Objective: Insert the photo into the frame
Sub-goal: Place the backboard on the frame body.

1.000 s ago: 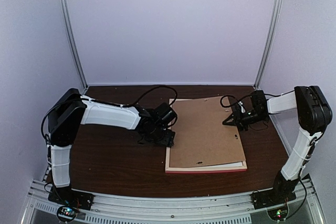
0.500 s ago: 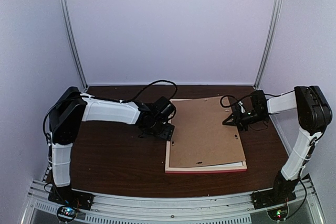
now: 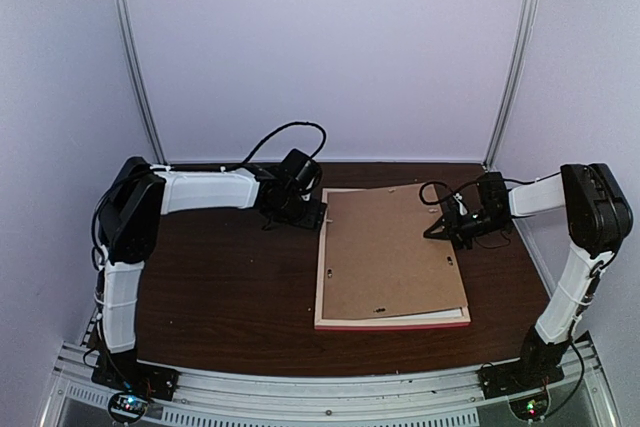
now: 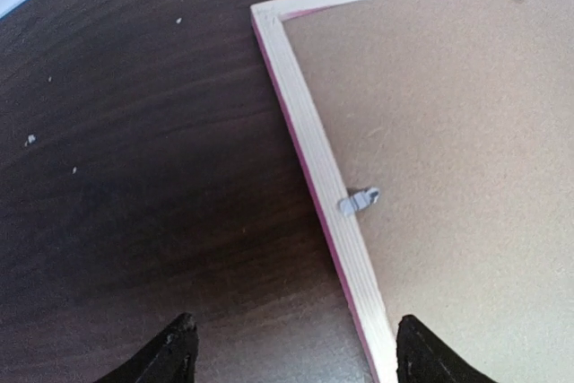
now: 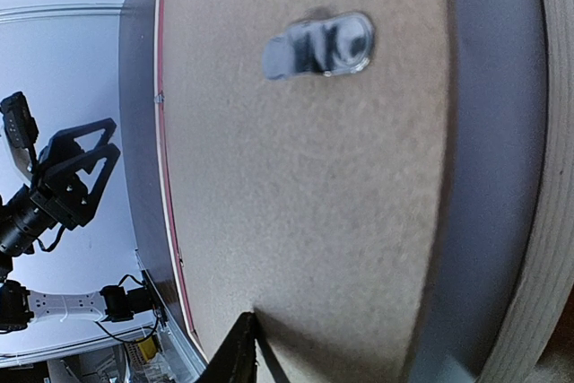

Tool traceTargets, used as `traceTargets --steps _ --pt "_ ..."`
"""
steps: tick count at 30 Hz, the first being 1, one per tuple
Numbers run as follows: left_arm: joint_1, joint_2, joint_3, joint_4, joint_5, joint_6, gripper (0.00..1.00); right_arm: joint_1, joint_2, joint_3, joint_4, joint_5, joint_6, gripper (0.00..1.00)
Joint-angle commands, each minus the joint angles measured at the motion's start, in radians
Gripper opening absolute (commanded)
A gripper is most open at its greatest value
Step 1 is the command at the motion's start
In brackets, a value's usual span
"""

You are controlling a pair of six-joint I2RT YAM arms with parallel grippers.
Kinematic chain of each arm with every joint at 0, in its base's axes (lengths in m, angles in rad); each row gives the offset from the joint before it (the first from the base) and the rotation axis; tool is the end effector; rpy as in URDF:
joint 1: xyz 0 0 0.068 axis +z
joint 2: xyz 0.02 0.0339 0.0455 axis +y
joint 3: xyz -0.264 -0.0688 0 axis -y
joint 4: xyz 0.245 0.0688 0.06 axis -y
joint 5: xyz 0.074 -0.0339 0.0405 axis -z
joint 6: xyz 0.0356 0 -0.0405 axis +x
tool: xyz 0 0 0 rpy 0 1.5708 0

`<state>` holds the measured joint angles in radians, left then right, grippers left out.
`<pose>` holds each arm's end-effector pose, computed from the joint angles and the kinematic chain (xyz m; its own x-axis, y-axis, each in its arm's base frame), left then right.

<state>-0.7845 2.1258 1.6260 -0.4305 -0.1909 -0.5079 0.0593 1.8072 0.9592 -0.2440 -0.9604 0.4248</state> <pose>0.3360 -0.3259 0.1858 -0.7942 0.1180 -0.5961 0.2600 0.9527 -0.1577 0.3301 0.0488 0.1423 -0.9766 0.1787 -0.1200 -0.0092 0.5226 0.8525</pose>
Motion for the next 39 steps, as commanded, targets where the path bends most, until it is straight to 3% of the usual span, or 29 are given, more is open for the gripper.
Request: traceTargets --steps 1,18,39 --pt "0.008 0.072 0.097 0.029 -0.001 0.084 0.77 0.011 0.02 0.011 -0.021 0.061 -0.027 0.28" --pt "0.068 0.327 0.461 -0.106 -0.001 0.148 0.77 0.011 0.024 0.011 -0.034 0.046 -0.033 0.28" --pt "0.067 0.372 0.442 -0.185 0.038 0.085 0.76 0.011 0.026 0.019 -0.033 0.043 -0.031 0.28"
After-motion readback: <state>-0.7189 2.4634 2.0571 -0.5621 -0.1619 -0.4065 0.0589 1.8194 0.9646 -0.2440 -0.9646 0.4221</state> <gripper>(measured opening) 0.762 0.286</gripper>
